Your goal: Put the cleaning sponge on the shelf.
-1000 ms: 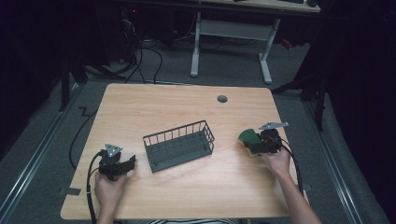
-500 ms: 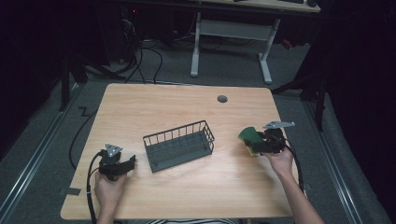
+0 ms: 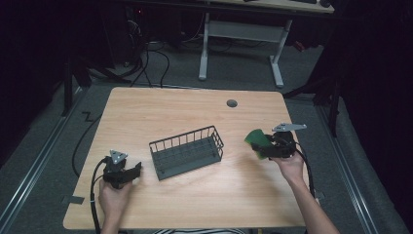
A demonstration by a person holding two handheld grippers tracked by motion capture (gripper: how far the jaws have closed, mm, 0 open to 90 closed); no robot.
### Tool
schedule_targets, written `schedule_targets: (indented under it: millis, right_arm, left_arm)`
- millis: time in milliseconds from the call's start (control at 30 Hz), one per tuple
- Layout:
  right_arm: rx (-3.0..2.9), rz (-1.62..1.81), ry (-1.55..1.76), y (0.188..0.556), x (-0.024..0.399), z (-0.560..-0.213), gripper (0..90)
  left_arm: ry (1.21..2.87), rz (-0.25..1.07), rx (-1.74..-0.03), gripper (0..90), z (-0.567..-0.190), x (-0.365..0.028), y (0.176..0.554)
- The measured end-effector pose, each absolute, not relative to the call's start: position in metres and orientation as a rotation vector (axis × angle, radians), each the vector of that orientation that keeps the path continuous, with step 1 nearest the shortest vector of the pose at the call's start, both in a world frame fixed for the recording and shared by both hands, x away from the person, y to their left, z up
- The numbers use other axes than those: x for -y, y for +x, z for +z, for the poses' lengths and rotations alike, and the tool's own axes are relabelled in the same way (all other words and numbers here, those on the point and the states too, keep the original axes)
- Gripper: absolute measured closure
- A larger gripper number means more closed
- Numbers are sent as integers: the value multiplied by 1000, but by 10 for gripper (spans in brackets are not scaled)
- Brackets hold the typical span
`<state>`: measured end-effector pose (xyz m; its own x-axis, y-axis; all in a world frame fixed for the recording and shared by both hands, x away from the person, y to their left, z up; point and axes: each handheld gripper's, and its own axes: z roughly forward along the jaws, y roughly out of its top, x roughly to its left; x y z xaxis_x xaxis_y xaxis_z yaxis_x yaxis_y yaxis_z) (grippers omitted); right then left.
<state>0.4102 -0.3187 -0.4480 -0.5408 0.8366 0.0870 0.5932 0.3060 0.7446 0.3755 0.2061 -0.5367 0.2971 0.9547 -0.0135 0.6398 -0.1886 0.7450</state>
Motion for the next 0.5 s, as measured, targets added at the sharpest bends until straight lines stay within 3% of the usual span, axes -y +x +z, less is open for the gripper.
schedule_targets:
  millis: [500]
  right_arm:
    - [-2305,1113,1181,412,286,-420,294]
  left_arm:
    - [1917,618,-1417,324,-537,-206,376]
